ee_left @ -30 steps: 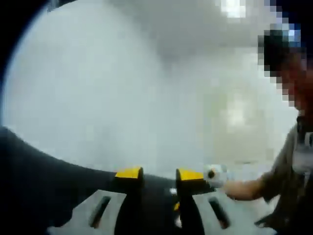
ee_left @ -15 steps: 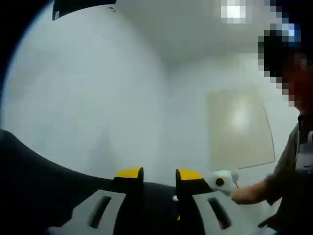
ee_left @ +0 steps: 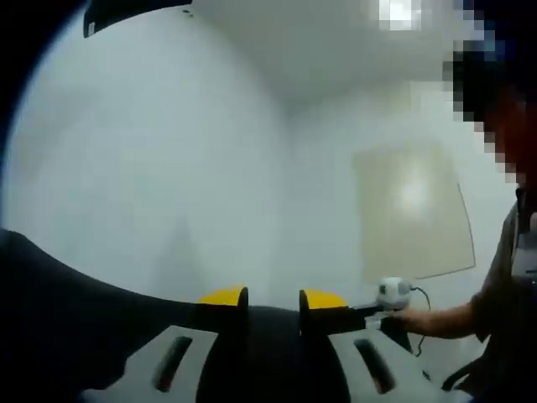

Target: Pick up three earphones and place each one into its charging case using tactile feedback, ensure that each earphone is properly inserted and securely positioned inside the case.

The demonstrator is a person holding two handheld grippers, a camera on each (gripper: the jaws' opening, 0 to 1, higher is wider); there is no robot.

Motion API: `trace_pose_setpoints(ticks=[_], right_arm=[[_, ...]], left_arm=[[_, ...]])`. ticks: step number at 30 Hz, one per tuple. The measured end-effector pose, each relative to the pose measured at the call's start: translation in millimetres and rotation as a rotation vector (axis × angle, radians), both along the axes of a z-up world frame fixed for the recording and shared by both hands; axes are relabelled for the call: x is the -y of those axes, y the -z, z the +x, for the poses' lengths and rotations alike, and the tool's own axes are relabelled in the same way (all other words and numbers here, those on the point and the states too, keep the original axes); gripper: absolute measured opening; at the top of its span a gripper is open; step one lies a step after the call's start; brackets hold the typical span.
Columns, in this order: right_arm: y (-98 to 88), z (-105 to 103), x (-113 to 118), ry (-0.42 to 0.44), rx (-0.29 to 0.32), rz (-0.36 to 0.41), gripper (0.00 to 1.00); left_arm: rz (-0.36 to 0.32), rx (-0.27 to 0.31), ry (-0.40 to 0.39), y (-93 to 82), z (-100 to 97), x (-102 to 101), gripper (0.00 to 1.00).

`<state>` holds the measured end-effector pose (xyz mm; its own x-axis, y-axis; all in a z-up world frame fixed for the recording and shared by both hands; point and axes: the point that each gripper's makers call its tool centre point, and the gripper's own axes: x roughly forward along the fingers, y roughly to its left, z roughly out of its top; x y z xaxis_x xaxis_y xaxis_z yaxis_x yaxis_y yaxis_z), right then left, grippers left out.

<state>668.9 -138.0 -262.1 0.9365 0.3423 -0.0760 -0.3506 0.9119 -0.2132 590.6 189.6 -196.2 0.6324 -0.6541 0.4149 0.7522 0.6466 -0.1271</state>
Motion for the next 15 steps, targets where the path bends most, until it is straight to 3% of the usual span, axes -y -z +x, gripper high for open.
trace_pose_setpoints(ticks=[2,4,6,9,11,13,15], right_arm=[[3.8,12,38,0.158,-0.032,0.027,0.40],[11.9,20,58,0.220,-0.052,0.012,0.40],[25.1,24,62,0.229,-0.119,0.038,0.40],[38.2,31,72,0.265,-0.158,0.018,0.40],[47.3,31,75,0.275,-0.216,0.061,0.40],[46.9,35,75,0.271,-0.222,0.099,0.40],[63.1,35,71,0.245,-0.304,0.077,0.40]], left_arm=[[0.009,0.000,-0.011,1.0,0.7,0,0.22],[0.027,-0.006,-0.024,3.4,2.1,0,0.22],[0.045,-0.006,-0.030,5.2,2.0,2,0.21],[0.055,0.002,-0.030,5.4,1.2,2,0.21],[0.055,0.004,-0.029,5.2,1.3,2,0.21],[0.057,0.001,-0.030,5.9,1.9,2,0.21],[0.055,0.002,-0.028,5.5,1.6,2,0.21]])
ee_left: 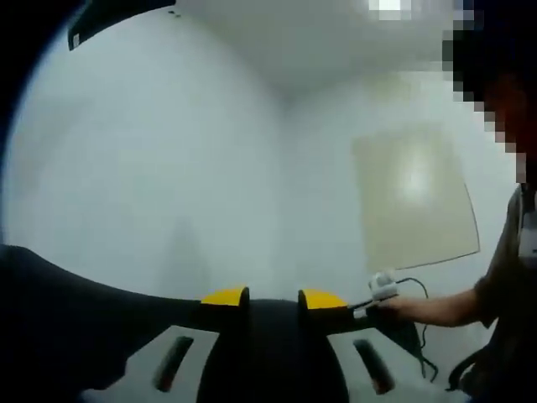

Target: Pick up three earphones and place each one into its charging case using tactile feedback, ensure that each earphone is properly inserted and securely positioned inside the case.

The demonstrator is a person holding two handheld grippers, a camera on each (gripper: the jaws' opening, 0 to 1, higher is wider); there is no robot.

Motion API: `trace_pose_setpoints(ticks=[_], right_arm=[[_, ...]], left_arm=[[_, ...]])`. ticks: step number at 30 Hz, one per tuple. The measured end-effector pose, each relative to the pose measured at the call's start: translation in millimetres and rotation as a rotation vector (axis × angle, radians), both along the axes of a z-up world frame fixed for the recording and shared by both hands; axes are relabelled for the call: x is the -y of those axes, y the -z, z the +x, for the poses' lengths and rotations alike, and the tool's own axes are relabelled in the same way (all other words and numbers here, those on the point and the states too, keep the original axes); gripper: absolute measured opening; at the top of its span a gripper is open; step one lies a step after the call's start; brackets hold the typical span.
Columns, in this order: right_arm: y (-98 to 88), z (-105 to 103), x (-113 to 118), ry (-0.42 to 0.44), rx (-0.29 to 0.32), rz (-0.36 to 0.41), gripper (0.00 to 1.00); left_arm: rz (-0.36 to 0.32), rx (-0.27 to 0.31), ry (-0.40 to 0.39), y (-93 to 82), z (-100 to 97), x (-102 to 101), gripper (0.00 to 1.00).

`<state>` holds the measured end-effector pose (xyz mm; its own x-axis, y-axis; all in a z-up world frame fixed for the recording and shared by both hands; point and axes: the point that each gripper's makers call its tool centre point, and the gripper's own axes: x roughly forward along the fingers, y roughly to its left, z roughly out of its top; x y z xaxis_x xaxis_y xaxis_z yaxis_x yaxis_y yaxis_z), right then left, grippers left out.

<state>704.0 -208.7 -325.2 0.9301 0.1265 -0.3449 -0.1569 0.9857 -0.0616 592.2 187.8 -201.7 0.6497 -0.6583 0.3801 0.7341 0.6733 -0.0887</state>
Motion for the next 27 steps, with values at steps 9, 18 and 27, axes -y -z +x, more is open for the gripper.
trace_pose_setpoints(ticks=[9,18,27], right_arm=[[-74.1,-12,8,0.090,0.367,0.024,0.33],[-103.1,-64,-181,-0.676,0.329,0.481,0.30],[-52.4,-68,-206,-0.747,0.262,0.223,0.29]], left_arm=[[-0.054,0.023,-0.066,-7.2,2.1,-17,0.21],[-0.078,0.014,-0.095,-7.8,7.1,-24,0.20],[0.063,-0.110,-0.114,20.0,26.3,-10,0.17]])
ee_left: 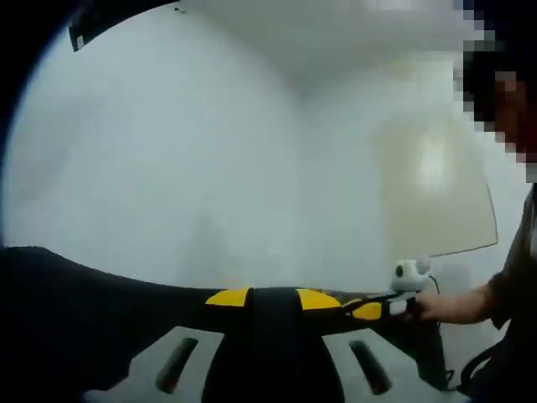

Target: Pick up three earphones and place each one into its charging case using tactile feedback, ensure that each earphone is properly inserted and securely positioned inside the case.

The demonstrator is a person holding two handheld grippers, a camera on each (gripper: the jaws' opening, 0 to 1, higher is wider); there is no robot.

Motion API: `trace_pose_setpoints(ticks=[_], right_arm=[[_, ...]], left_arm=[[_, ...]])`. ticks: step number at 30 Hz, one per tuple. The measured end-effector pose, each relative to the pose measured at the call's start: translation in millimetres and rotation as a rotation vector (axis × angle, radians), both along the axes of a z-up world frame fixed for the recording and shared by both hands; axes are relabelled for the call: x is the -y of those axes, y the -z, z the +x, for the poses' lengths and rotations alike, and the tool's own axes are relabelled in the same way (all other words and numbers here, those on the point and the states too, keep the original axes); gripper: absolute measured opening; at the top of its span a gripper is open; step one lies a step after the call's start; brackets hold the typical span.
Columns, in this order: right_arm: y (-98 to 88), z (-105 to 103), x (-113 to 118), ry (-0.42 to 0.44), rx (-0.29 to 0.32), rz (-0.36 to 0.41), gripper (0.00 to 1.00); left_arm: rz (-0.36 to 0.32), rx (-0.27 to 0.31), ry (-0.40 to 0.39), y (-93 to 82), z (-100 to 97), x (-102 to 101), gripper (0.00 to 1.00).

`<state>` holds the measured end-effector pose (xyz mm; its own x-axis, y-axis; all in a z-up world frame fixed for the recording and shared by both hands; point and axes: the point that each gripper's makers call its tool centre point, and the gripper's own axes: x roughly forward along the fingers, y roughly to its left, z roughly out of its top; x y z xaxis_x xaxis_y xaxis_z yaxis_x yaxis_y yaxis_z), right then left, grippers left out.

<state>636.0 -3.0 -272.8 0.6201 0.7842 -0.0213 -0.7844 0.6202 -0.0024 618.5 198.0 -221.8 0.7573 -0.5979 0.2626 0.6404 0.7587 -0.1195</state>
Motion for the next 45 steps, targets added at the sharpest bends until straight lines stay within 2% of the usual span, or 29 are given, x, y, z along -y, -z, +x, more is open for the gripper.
trace_pose_setpoints(ticks=[1,2,4,6,7,8,10,13,15,16,18,19,21,22,26,28,31,34,35,37,39,42,43,44,45], right_arm=[[0.6,1,1,0.002,-0.002,-0.005,0.29],[-0.2,2,4,0.017,0.009,-0.008,0.29],[-7.5,4,7,0.031,0.029,0.027,0.29],[-9.0,7,9,0.030,0.005,0.060,0.29],[-8.6,7,9,0.029,0.003,0.060,0.29],[-7.8,7,9,0.029,-0.002,0.060,0.29],[-6.6,8,8,0.032,-0.006,0.055,0.28],[-2.7,8,5,0.039,0.011,0.013,0.28],[-1.9,7,5,0.038,0.018,0.000,0.28],[-1.9,7,5,0.038,0.021,-0.003,0.28],[-2.1,8,6,0.041,0.021,-0.001,0.28],[-2.1,8,7,0.042,0.021,-0.001,0.28],[-0.9,9,7,0.045,0.019,-0.007,0.28],[0.0,9,6,0.045,0.020,-0.014,0.28],[-0.7,10,7,0.043,0.020,-0.010,0.28],[-1.9,12,8,0.045,0.014,0.004,0.28],[-2.3,11,8,0.046,0.011,0.011,0.28],[-1.5,10,8,0.044,0.011,0.006,0.28],[-1.2,10,8,0.044,0.010,0.005,0.28],[-0.5,10,8,0.047,0.011,-0.002,0.28],[0.4,11,8,0.051,0.017,-0.012,0.28],[2.9,11,7,0.050,0.017,-0.027,0.28],[3.9,11,7,0.049,0.015,-0.033,0.28],[4.5,11,7,0.049,0.016,-0.038,0.28],[5.0,11,7,0.050,0.015,-0.040,0.28]], left_arm=[[0.010,-0.015,-0.002,2.0,2.3,0,0.18],[0.007,-0.055,-0.007,5.8,5.6,-1,0.21],[0.048,-0.175,-0.031,19.5,14.7,-7,0.26],[0.201,-0.422,-0.094,59.3,23.2,-21,0.32],[0.271,-0.498,-0.093,75.4,21.3,-23,0.33],[0.329,-0.539,-0.085,86.0,18.8,-24,0.36],[0.370,-0.520,-0.060,90.5,14.6,-16,0.41],[0.336,-0.493,-0.049,83.6,13.7,-5,0.43],[0.342,-0.499,-0.070,85.3,21.0,-3,0.44],[0.384,-0.513,-0.095,91.4,25.1,-7,0.43],[0.470,-0.542,-0.096,104.3,27.0,-5,0.43],[0.492,-0.540,-0.098,106.5,27.9,-3,0.42],[0.458,-0.511,-0.093,99.7,29.2,3,0.34],[0.444,-0.503,-0.108,96.7,30.9,4,0.33],[0.492,-0.482,-0.102,92.8,22.1,9,0.33],[0.476,-0.476,-0.083,87.1,14.3,12,0.33],[0.400,-0.394,-0.067,61.6,-1.4,27,0.33],[0.385,-0.313,-0.049,43.4,-23.3,54,0.33],[0.386,-0.316,-0.048,44.0,-30.3,63,0.33],[0.367,-0.397,-0.065,56.3,-40.0,81,0.33],[0.350,-0.459,-0.073,68.6,-42.5,91,0.33],[0.360,-0.498,-0.076,89.2,-39.0,103,0.33],[0.364,-0.492,-0.068,92.6,-38.4,106,0.33],[0.406,-0.463,-0.076,94.2,-36.3,107,0.33],[0.446,-0.451,-0.122,94.5,-33.7,102,0.33]])
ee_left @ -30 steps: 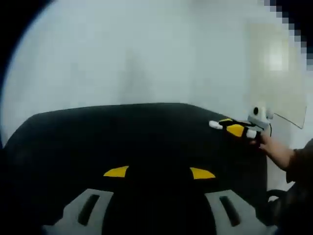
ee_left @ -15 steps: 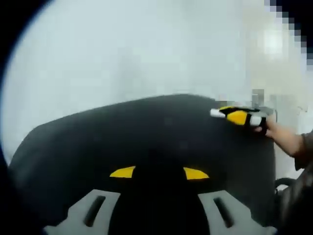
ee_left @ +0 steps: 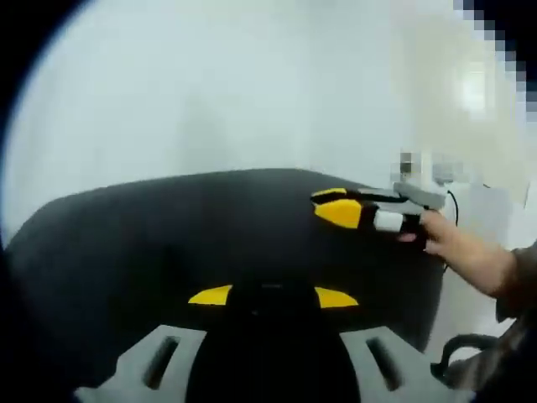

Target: Pick up three earphones and place each one into its charging case using tactile feedback, ensure that each earphone is properly inserted and securely positioned inside the case.

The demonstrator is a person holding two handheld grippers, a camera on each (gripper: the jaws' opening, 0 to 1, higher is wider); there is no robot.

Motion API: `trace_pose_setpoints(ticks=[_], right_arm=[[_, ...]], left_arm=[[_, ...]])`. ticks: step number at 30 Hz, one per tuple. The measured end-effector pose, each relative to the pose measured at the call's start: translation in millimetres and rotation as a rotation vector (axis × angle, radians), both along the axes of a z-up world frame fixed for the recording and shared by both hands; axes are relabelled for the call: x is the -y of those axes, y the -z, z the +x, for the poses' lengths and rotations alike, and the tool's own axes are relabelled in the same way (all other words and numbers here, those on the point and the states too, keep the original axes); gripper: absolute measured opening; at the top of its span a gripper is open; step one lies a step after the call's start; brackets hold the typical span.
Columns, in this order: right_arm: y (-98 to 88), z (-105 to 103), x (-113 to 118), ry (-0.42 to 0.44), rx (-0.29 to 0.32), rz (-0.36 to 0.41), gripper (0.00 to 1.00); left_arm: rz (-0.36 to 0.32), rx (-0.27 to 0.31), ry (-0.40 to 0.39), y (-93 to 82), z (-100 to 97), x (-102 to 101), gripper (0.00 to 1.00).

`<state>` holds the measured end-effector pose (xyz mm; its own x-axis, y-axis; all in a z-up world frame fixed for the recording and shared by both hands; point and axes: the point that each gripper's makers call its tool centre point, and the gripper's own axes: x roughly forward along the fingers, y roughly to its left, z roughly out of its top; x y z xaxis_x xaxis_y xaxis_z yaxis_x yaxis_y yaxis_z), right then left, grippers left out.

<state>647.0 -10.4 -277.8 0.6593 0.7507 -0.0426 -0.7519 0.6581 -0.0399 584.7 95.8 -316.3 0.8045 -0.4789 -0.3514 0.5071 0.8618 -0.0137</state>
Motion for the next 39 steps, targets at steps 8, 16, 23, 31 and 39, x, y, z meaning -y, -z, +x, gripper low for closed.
trace_pose_setpoints(ticks=[8,16,23,31,39], right_arm=[[2.0,0,1,0.006,-0.001,-0.011,0.28],[2.3,1,0,0.004,0.002,-0.016,0.28],[5.3,-1,-4,-0.007,0.017,-0.053,0.28],[5.6,-1,-4,-0.006,0.015,-0.052,0.28],[7.0,0,-3,-0.012,0.000,-0.049,0.28]], left_arm=[[-0.105,-0.074,0.032,1.4,-11.7,-5,0.33],[-0.101,-0.107,0.031,4.7,-23.1,-16,0.33],[-0.011,-0.083,0.101,7.4,-38.1,-17,0.41],[-0.026,-0.111,0.208,7.0,-56.0,18,0.34],[-0.020,-0.099,0.246,6.5,-55.2,29,0.29]])
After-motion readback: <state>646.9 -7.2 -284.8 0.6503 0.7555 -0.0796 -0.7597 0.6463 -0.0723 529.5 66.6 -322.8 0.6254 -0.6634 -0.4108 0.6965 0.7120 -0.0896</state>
